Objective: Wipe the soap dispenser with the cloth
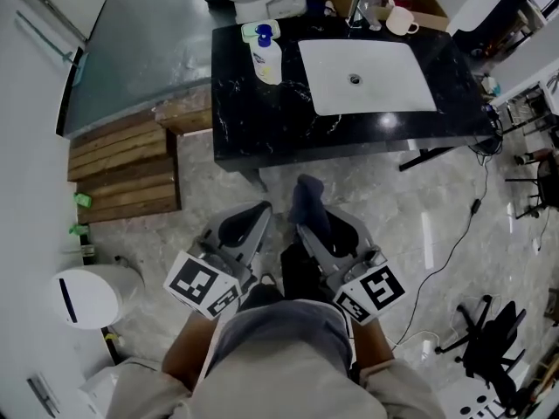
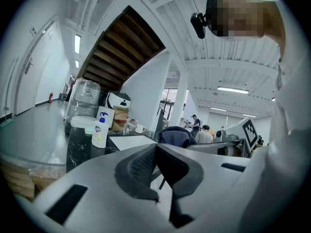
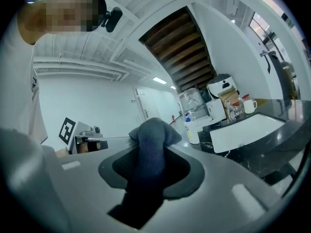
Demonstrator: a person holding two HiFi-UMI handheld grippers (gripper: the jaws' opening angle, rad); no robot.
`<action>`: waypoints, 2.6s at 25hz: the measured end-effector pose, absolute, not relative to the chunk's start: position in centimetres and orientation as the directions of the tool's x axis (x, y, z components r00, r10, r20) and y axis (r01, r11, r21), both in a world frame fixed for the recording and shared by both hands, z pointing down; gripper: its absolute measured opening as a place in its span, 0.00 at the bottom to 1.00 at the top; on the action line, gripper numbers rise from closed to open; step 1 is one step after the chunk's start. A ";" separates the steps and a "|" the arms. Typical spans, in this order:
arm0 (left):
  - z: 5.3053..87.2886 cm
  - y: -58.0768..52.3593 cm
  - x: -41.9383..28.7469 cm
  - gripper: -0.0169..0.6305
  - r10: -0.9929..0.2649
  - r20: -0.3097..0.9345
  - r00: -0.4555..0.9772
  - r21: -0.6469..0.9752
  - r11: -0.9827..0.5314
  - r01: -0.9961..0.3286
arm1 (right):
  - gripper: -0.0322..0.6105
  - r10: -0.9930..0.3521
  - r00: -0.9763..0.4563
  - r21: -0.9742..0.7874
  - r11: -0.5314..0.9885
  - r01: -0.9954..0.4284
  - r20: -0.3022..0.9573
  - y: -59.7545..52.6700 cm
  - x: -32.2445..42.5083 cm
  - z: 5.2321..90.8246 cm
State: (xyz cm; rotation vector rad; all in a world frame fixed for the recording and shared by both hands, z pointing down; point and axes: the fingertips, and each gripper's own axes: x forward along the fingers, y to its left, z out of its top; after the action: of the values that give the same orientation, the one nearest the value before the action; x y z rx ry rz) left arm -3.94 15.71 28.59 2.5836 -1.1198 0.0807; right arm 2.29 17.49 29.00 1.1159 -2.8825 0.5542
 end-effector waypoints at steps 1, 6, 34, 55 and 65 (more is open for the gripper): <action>28.8 14.6 -3.6 0.03 -0.702 0.187 0.688 0.270 -0.636 -0.723 | 0.24 -0.649 -0.750 -0.330 0.686 -0.649 0.127 16.4 2.6 29.2; 29.1 9.9 -2.1 0.03 -0.714 0.210 0.668 0.242 -0.624 -0.743 | 0.24 -0.632 -0.766 -0.350 0.695 -0.627 0.118 12.0 4.0 29.8; 25.8 -7.9 -7.1 0.03 -0.769 0.125 0.627 0.123 -0.615 -0.779 | 0.24 -0.654 -0.754 -0.264 0.719 -0.643 0.056 -1.6 1.0 24.8; 32.4 -20.1 -9.9 0.13 -0.586 0.227 0.778 0.180 -0.759 -0.625 | 0.24 -0.836 -0.520 -0.275 0.466 -0.841 0.175 -9.4 -3.4 27.5; 33.5 -22.0 -7.7 0.31 -0.535 0.285 0.795 0.114 -0.805 -0.582 | 0.24 -0.836 -0.515 -0.309 0.447 -0.840 0.191 -11.9 -2.5 28.9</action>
State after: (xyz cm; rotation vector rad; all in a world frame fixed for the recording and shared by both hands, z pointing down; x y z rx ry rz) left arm -7.69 -21.95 33.45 2.7881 -0.8772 0.3554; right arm -2.53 -11.89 28.94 1.5416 -2.6628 0.5785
